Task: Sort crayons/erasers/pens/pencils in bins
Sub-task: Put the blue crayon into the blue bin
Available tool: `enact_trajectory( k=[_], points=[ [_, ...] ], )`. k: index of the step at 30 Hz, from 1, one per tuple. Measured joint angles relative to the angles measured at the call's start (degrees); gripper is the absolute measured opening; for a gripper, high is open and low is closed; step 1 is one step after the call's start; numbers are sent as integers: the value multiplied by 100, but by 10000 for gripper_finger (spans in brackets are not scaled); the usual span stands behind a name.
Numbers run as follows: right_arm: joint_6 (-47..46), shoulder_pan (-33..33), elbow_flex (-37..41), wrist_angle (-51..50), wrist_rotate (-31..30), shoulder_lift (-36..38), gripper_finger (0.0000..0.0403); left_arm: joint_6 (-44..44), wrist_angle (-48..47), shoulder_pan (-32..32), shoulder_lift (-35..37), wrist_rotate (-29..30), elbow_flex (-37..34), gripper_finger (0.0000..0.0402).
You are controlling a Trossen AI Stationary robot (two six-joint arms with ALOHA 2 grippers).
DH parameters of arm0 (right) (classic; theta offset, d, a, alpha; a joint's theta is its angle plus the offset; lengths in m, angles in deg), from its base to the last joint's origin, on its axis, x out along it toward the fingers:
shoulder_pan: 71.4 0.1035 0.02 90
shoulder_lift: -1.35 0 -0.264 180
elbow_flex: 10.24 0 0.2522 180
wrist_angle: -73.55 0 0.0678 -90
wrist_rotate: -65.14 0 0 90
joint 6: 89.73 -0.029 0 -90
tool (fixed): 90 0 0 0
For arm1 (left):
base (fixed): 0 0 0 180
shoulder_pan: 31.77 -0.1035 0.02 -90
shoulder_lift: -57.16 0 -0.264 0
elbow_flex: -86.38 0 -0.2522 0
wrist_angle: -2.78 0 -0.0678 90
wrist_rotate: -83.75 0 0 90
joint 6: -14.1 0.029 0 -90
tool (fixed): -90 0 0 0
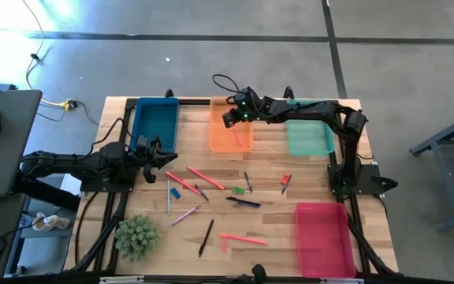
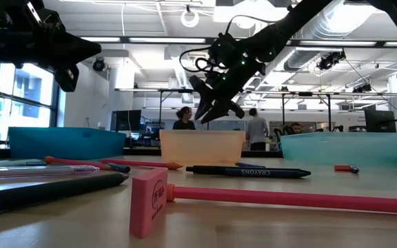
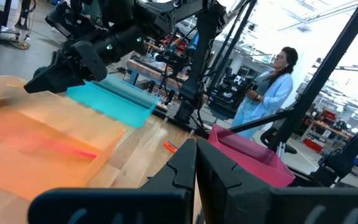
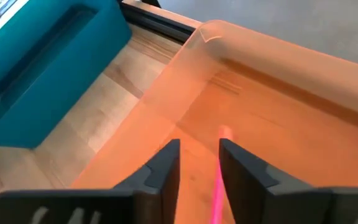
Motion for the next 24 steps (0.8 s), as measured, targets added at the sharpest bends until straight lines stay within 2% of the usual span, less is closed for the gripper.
enact_trajectory(
  k=[10,16,24],
  points=[
    [152,0,0,-109,27,296,121,-40,1,-1,2,159,0,9],
    [392,0,0,-548,-176,941,121,-507,-30,-2,1,636,0,59],
    [718,2,0,-1422,-596,1887,121,-886,-39,-2,2,863,2,126]
  ],
)
